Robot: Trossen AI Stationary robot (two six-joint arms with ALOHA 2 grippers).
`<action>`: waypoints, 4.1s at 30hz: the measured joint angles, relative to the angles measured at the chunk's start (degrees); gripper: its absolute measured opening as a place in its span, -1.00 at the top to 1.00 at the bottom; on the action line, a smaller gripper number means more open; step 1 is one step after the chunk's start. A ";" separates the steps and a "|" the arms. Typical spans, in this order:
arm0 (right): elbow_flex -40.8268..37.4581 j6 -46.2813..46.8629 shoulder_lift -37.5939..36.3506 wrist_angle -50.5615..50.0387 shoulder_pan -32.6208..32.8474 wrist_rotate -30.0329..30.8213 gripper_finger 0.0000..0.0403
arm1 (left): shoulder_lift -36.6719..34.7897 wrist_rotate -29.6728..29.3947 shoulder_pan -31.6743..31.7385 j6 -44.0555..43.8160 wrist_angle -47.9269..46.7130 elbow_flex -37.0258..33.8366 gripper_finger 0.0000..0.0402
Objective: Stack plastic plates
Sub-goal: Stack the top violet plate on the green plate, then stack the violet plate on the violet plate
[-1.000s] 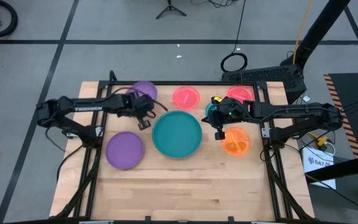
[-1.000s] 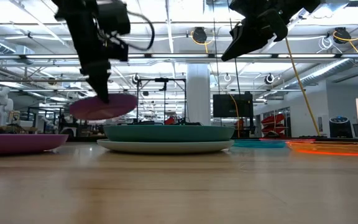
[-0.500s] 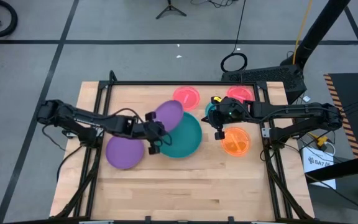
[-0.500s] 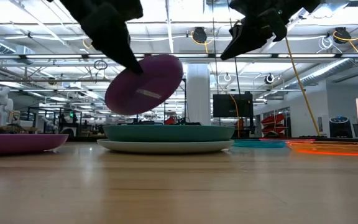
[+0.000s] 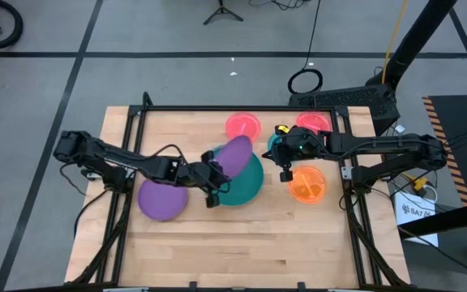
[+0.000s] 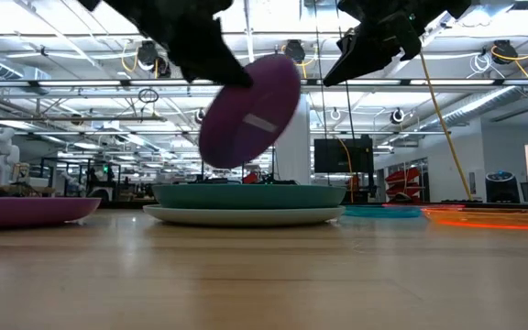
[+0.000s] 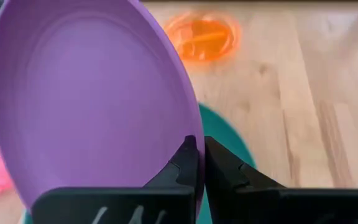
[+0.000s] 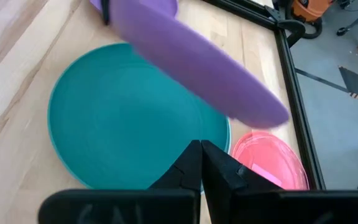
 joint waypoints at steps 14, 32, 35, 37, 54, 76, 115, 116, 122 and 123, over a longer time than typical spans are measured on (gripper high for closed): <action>0.00 0.32 0.00 -0.59 -0.02 -0.15 0.99 | 4.91 0.08 0.07 1.87 -4.38 0.07 0.94; 0.00 0.68 -0.02 -1.17 -0.02 -0.17 0.99 | 5.85 0.17 0.07 -0.49 -6.80 -0.05 0.83; 0.00 0.68 0.00 -1.17 -0.02 -0.17 0.99 | 5.85 0.17 0.04 -0.49 -7.05 -0.05 0.82; 0.00 0.68 -0.01 -1.19 -0.02 -0.17 0.99 | 5.83 0.17 0.07 -0.50 -7.04 -0.05 0.82; 0.00 0.70 -0.02 -1.19 -0.02 -0.20 0.99 | 5.83 -0.34 0.07 -3.27 -8.69 -0.05 0.38; 0.00 1.11 -0.02 -1.21 -0.02 -0.20 0.99 | 4.96 3.06 -2.00 -11.51 -37.42 7.13 0.19; 0.00 1.14 -0.02 -0.68 -0.01 -0.20 0.99 | 5.02 3.96 -28.82 -51.32 -43.38 -6.30 0.19; 0.00 1.11 -0.02 -0.68 -0.02 -0.20 0.99 | 5.02 3.98 -28.87 -51.44 -41.82 -6.95 0.19; 0.00 1.09 0.00 -0.70 -0.02 -0.20 0.99 | 5.04 3.97 -29.03 -51.97 -39.32 -9.30 0.19; 0.00 1.09 -0.02 -0.70 -0.02 -0.19 0.99 | 5.04 3.96 -29.05 -51.97 -39.46 -9.46 0.20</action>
